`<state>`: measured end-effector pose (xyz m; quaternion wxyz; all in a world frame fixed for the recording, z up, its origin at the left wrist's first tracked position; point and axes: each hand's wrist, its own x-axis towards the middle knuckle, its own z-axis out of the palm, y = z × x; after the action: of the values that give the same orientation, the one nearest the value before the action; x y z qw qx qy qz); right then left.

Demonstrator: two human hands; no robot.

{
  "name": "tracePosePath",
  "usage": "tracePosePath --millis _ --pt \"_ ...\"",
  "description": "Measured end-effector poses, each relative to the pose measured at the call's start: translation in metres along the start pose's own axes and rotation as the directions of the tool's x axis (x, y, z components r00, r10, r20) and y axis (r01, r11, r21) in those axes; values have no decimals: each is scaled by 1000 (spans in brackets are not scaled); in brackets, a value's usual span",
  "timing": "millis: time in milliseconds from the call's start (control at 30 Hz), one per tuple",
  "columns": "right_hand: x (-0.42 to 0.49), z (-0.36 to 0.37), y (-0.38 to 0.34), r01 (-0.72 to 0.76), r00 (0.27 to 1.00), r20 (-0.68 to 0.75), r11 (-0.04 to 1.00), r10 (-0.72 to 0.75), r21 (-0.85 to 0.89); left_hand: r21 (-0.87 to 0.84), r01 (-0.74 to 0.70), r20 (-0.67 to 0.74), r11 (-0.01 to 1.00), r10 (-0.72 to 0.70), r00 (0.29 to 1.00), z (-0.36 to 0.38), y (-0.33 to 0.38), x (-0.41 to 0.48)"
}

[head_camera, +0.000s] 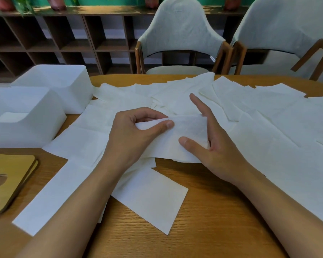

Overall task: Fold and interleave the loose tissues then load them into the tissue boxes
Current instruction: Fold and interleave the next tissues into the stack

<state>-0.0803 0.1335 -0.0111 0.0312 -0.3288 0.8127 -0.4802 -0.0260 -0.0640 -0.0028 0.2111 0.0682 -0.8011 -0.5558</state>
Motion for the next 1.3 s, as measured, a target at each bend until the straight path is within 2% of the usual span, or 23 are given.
tracePosePath --millis 133,200,267,367,400,500,667,767,833,933,1000,1033,1100,1167,1300 --pt "1 -2 4 18 1000 -25 1000 -18 5 19 11 9 1000 -11 1000 3 -4 -1" --pt "3 -6 5 7 999 -38 1000 -7 14 86 -21 10 996 21 1000 1 -4 1" --pt "5 -11 6 -13 998 -56 999 16 48 109 -21 58 994 14 998 -3 -1 2" --pt "7 -16 8 -22 996 -87 995 30 95 -72 56 193 996 -41 980 -5 4 0" --pt "8 -16 10 -26 994 -99 994 37 109 -94 63 199 994 -43 979 -4 4 -1" --pt "9 -16 12 -48 990 -119 980 71 191 16 14 138 1000 -16 990 -3 1 -3" --pt "5 -21 8 -64 998 37 980 58 188 -20 5 129 1000 -3 992 -1 1 -5" --pt "6 -19 15 -97 994 -27 988 102 123 31 -47 133 998 43 990 0 3 -5" --pt "8 -19 20 -118 990 -69 987 126 108 89 -38 172 995 22 985 2 1 -4" --pt "10 -22 26 -123 982 -129 988 135 95 327 -153 223 933 81 971 1 -4 -4" --pt "11 -22 28 -131 981 -136 988 141 80 345 -253 301 904 149 942 -7 -5 -5" --pt "11 -21 28 -137 980 -132 987 146 80 303 -261 382 917 134 914 -13 -4 -6" --pt "11 -19 30 -135 982 -119 986 146 94 273 -223 609 936 12 793 -21 -4 -8" --pt "11 -18 33 -127 983 -116 986 140 108 325 -182 730 928 -124 672 -22 -5 -9" --pt "11 -19 32 -122 984 -117 987 135 108 311 -117 735 943 -161 659 -18 -7 -8"
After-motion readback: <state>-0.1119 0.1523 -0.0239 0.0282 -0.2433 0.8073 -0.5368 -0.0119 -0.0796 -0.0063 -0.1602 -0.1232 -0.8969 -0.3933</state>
